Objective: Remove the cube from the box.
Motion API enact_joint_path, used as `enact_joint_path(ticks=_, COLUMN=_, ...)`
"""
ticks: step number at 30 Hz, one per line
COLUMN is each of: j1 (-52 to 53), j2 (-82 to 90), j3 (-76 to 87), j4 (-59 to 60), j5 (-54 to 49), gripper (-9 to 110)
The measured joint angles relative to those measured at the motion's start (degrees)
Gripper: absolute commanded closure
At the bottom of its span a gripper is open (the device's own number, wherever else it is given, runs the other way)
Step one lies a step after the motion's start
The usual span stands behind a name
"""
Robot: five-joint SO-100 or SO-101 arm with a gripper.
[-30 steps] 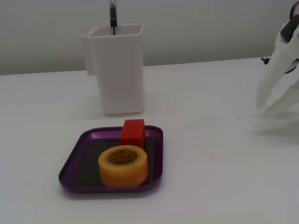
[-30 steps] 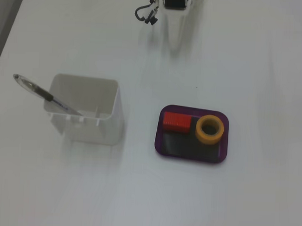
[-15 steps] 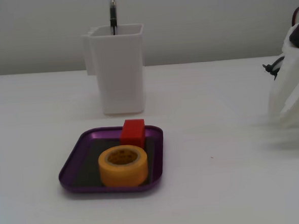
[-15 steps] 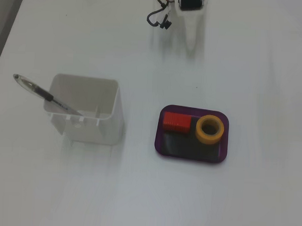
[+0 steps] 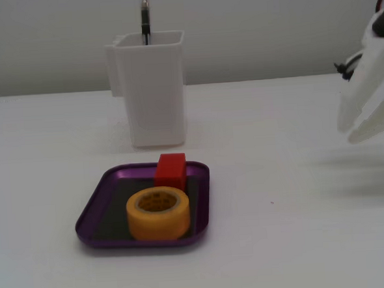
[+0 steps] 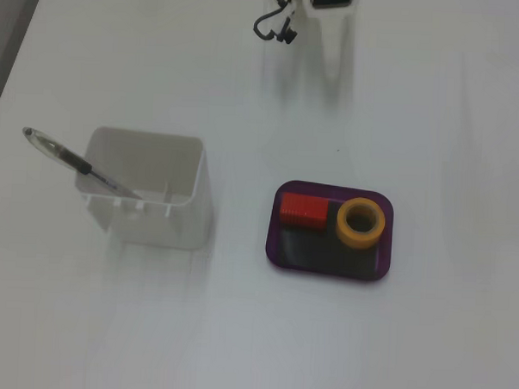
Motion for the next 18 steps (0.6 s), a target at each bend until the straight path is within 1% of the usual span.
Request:
enact_joint_path(ticks=3, j1=0.0, j2=0.0, j3=-3.6, j4=0.0, j5=-0.4, gripper=100)
enact_joint_path(ticks=9, j1=-0.1, j2=-3.6, j3=-9.2, j4=0.0, j5=-5.4, gripper=100)
enact_joint_path(ticks=12, j1=-1.0, j2=-12.5, j3=-14.4, j4=0.0, j5=-6.2, gripper=98)
enact_joint_path(ticks=18, j1=-0.8, j2=-38.8, j3=-29.4, j4=0.3, j5=-6.2, gripper=87)
